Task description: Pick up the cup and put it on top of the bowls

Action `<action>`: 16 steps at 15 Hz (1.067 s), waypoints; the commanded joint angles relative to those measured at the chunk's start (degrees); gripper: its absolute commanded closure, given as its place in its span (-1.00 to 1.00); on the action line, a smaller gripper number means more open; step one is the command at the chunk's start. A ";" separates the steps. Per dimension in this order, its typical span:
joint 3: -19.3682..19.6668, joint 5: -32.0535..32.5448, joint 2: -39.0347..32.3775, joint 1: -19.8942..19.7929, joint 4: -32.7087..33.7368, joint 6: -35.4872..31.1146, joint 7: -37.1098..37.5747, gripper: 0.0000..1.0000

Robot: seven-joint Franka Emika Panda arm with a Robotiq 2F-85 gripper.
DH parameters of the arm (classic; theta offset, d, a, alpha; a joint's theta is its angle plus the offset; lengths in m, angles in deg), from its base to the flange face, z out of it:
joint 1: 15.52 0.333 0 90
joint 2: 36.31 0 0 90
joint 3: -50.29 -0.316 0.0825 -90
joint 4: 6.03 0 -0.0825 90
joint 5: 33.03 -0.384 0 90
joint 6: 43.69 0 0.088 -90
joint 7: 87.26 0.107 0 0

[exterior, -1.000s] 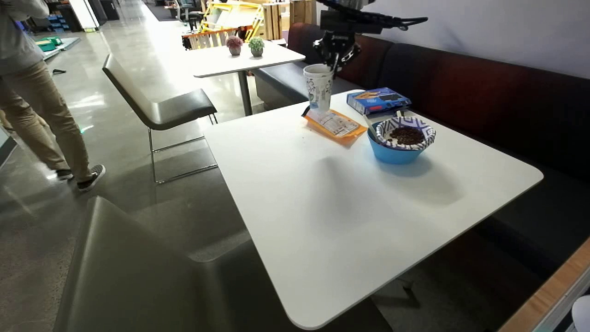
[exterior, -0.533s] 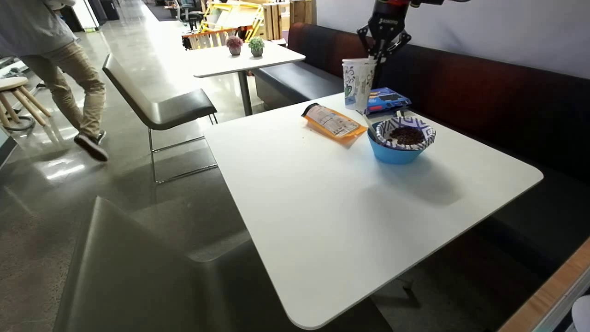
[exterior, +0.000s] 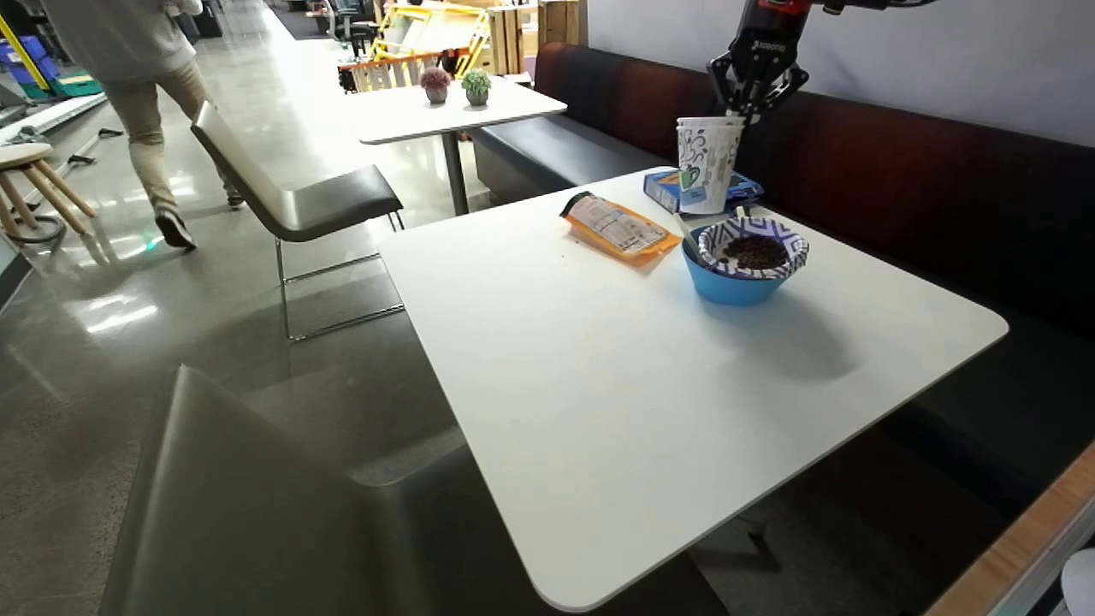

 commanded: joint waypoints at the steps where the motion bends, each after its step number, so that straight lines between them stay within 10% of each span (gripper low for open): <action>1: -0.69 0.10 -0.01 -0.59 0.07 0.11 0.05 0.89; 16: 2.61 -0.81 -8.60 -6.25 10.75 16.19 3.52 0.97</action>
